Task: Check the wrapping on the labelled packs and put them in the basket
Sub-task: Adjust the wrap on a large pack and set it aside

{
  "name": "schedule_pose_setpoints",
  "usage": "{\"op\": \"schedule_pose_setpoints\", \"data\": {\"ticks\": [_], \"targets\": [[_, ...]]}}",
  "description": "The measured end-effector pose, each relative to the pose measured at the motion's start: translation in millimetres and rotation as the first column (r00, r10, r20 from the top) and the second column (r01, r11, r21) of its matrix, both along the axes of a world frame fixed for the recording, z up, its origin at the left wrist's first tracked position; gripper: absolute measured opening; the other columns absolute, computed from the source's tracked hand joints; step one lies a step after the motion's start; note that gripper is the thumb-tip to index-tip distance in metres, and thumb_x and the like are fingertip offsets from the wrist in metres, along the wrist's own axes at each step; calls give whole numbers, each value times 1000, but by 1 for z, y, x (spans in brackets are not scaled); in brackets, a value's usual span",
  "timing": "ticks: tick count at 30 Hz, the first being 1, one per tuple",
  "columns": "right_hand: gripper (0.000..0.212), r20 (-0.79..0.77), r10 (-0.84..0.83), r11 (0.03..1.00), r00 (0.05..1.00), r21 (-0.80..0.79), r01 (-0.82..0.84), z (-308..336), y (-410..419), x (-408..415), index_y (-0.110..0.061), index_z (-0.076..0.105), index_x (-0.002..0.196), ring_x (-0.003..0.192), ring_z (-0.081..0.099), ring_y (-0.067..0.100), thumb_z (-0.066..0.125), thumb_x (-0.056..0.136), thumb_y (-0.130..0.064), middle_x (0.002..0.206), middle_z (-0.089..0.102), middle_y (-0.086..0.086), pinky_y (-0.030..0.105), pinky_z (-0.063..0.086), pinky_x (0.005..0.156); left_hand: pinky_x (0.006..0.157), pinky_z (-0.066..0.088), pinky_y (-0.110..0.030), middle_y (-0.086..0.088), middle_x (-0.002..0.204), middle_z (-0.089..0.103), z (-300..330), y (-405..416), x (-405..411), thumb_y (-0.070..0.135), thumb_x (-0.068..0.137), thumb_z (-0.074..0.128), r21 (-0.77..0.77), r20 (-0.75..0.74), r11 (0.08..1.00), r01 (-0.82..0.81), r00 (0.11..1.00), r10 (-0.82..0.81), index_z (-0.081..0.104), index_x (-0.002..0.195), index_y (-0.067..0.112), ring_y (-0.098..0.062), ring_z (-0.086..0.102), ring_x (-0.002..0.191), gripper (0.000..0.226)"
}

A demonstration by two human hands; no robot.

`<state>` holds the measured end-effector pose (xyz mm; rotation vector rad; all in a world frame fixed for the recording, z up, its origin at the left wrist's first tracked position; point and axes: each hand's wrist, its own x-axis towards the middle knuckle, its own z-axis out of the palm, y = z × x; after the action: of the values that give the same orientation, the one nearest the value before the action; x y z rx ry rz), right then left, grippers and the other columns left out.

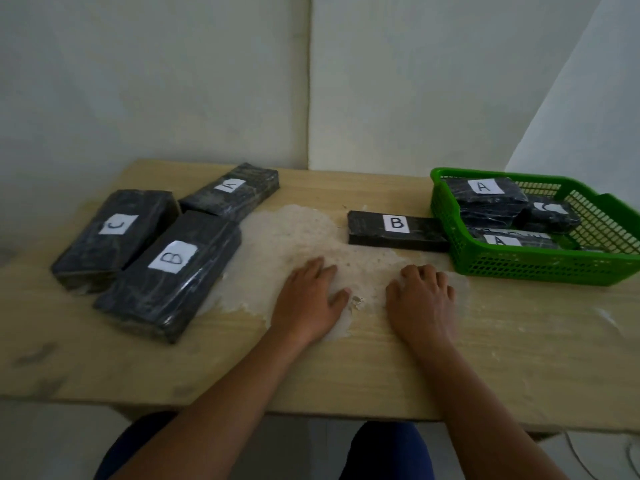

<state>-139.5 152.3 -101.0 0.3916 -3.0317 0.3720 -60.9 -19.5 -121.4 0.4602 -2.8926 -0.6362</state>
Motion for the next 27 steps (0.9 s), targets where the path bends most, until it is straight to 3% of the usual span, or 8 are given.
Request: {"op": "schedule_pose_setpoints", "data": {"ticks": [7,10,13,18,20,23,25,27], "targets": [[47,66,-63,995,996,-68,67,-1,-23,28,-12,48,150,148,38,35,40,109,-34,158,46,15,51,33,123,130,3,-33,0,176,13,11,-7,66,57,106,42,32,49,995,90,995,-91,31,164,26,-14,9,162,66],[53,105,-26,997,994,-71,34,-4,-50,55,-14,38,159,159,22,37,35,110,-35,170,29,17,53,19,130,127,18,-35,2,173,26,25,-17,82,55,104,50,36,79,992,122,989,-124,41,160,26,-17,23,159,63],[56,144,40,997,989,-78,-29,-3,-79,79,-17,32,162,162,12,39,35,111,-39,174,17,18,54,10,132,109,44,-35,3,146,60,52,-40,94,43,101,62,9,-58,994,106,993,-105,62,140,27,-17,53,136,42],[61,225,199,978,954,-110,-179,4,-134,108,-18,36,160,162,7,41,44,107,-47,174,16,19,60,3,131,104,47,-40,-4,131,66,92,-112,101,36,97,66,-93,-278,987,-133,955,103,70,127,20,-26,57,127,34],[62,253,296,952,921,-152,-264,9,-156,114,-19,44,157,160,16,39,51,104,-51,171,27,17,59,8,130,112,43,-46,-9,146,56,94,-140,100,45,100,61,-109,-138,960,-259,960,243,60,141,19,-31,49,138,48],[51,280,403,886,872,-359,-294,17,-184,117,-21,61,144,143,50,29,59,101,-49,152,59,7,50,35,122,120,36,-54,-16,164,37,85,-161,101,58,101,54,-102,109,940,-325,936,336,43,156,19,-39,37,149,69],[44,296,440,814,848,-531,-236,23,-198,117,-17,65,140,126,63,25,57,105,-43,140,67,7,38,49,107,120,35,-55,-17,164,35,79,-163,101,65,98,55,-100,121,940,-326,934,337,44,156,22,-41,36,148,73],[35,315,433,738,845,-662,-132,27,-205,113,-14,71,124,100,68,22,51,109,-39,118,72,10,33,52,87,117,36,-53,-17,159,38,79,-160,104,69,93,60,-91,89,945,-313,943,321,50,150,25,-41,37,145,73]]}}
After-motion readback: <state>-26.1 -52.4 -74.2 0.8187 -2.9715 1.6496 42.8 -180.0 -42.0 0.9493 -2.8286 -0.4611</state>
